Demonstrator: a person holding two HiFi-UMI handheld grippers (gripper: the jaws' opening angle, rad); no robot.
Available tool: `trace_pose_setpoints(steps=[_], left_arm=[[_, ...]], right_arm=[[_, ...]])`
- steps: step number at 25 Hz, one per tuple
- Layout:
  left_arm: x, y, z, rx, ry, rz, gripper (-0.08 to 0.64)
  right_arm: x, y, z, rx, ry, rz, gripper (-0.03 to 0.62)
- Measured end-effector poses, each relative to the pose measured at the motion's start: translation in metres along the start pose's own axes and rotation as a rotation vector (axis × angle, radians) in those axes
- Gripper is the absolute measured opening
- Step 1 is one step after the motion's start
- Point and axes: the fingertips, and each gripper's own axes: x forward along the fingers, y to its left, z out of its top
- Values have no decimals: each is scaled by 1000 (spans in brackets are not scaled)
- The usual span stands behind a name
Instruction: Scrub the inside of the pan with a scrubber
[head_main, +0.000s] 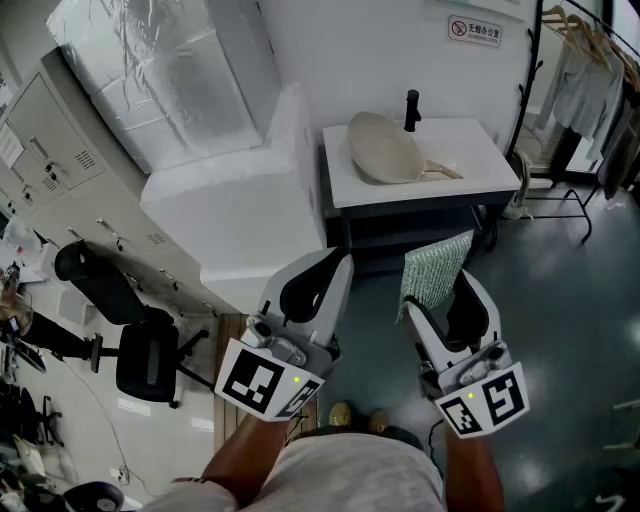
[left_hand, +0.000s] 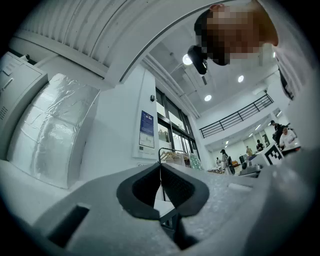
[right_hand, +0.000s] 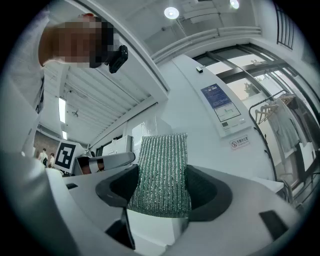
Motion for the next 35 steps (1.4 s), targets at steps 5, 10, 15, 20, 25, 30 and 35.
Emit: trace_pose_setpoints(steps=[5,10,15,20,25,30,35], left_arm=[[2,1,-1,-2,1,0,20],[2,1,-3,-6,3,8,19],[6,1,-4,-3,5,25,19],[14,-3,-6,8,7,46,20],[23,-13,-8,28,9,69,19],[29,-17,-9,50,12,92,18],[36,-21,-12,61,11,103,20]], right_arm=[[1,-2,-1,15,-3,1,304],[-1,-5,1,28,-12,6,304],[-3,-13,7,21,-16,11,304],[-8,-25,12,19,-22,21,304],[-16,-40,16,18,-26,43,304],[-16,-49,18,7,-26,77,304],[-15,-60,17,9,-28,87,304]])
